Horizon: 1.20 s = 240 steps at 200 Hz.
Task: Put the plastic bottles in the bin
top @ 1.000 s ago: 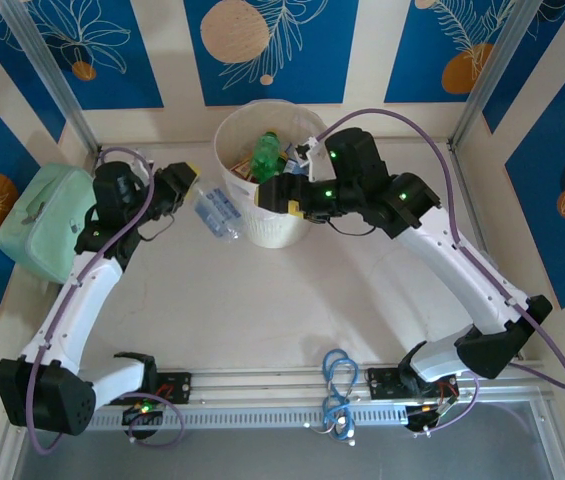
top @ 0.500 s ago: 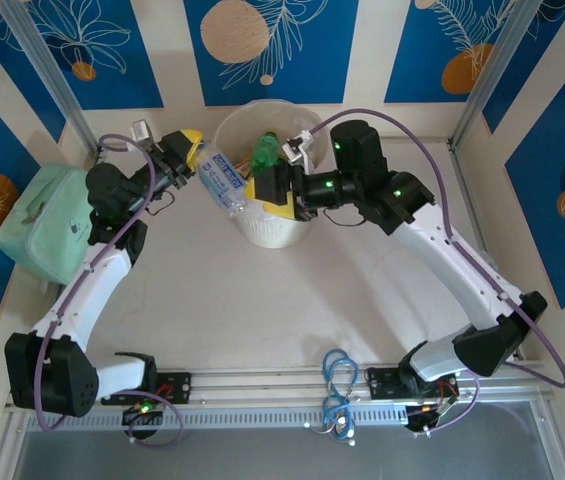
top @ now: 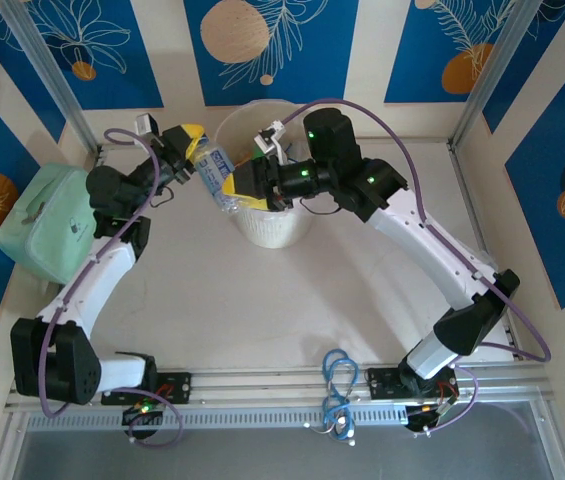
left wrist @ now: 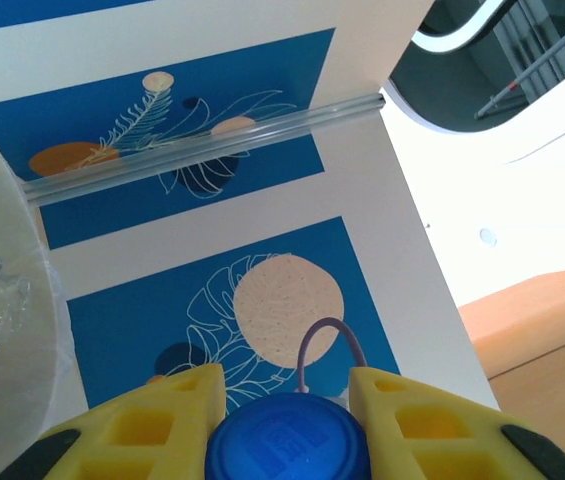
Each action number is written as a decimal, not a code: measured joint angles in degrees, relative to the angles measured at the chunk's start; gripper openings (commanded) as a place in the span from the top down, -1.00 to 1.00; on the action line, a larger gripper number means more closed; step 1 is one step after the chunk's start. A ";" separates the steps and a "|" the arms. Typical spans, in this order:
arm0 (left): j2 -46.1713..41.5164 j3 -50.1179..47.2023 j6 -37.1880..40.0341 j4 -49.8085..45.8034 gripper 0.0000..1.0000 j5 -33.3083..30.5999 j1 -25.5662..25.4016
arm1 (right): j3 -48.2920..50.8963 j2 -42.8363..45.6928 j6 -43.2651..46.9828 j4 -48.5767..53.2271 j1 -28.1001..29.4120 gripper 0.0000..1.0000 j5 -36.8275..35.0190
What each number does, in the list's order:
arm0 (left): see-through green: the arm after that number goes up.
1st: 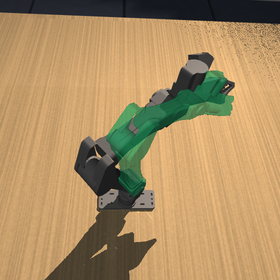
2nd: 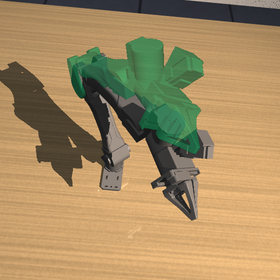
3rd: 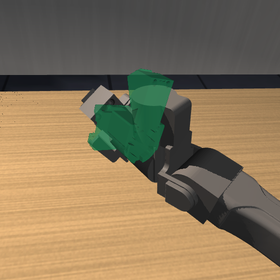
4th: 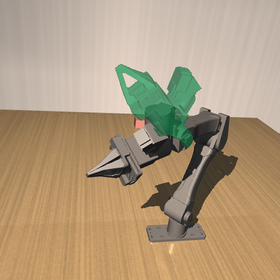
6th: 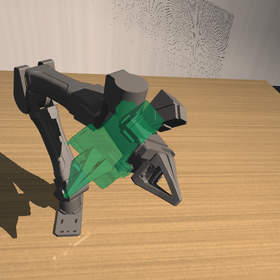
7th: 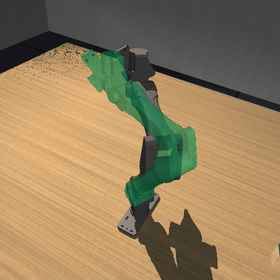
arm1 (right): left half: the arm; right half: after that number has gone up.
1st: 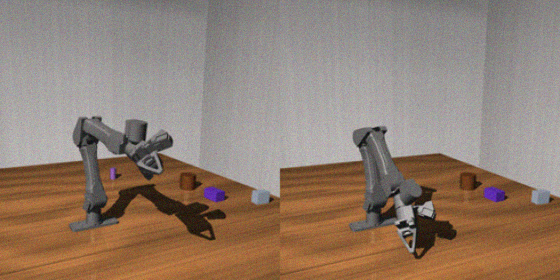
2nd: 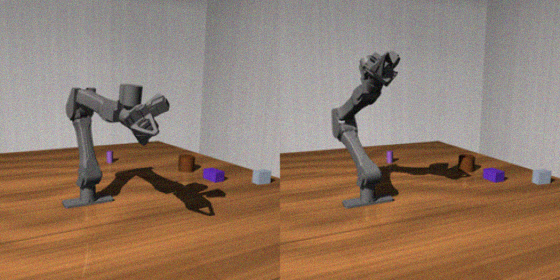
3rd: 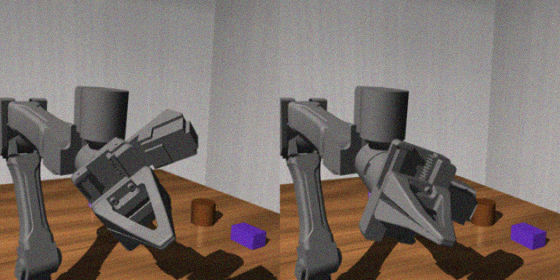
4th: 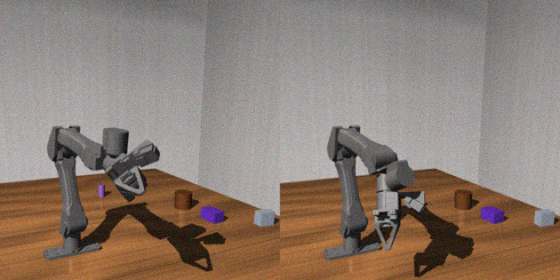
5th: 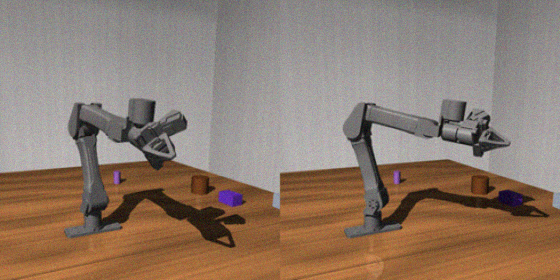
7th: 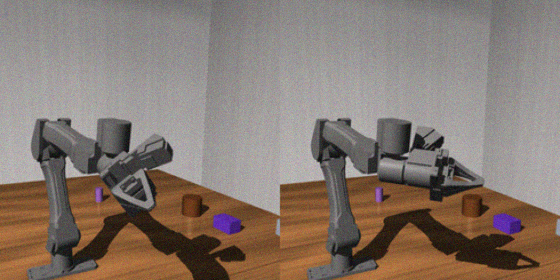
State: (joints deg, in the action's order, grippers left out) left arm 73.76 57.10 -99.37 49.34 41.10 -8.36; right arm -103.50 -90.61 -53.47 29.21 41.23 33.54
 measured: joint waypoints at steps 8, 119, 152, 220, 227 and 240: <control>0.28 0.07 -0.26 0.07 0.41 0.04 0.00 | -0.24 -0.15 -0.20 0.15 0.00 -0.09 -0.09; -11.67 15.80 40.06 -59.87 -1.00 -17.27 4.42 | -18.60 -7.74 1.16 12.13 -4.37 0.02 -12.83; -18.36 15.89 50.07 -74.12 -1.00 -25.66 4.61 | -29.11 -15.45 1.16 17.49 -6.40 0.04 -21.07; -19.17 9.92 55.21 -86.49 -1.00 -32.06 4.59 | -42.73 -29.92 0.81 26.93 -6.73 -0.58 -29.88; -19.17 9.99 55.39 -86.73 -1.00 -32.24 4.59 | -42.82 -30.47 0.74 27.30 -6.84 -0.62 -30.03; -18.78 10.34 55.58 -86.99 -1.00 -32.30 4.44 | -43.08 -31.34 0.66 27.87 -7.10 -0.66 -30.03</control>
State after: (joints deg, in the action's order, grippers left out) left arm 54.98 67.44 -43.79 -37.65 8.80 -3.92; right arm -146.58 -121.95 -52.82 57.08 34.13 3.51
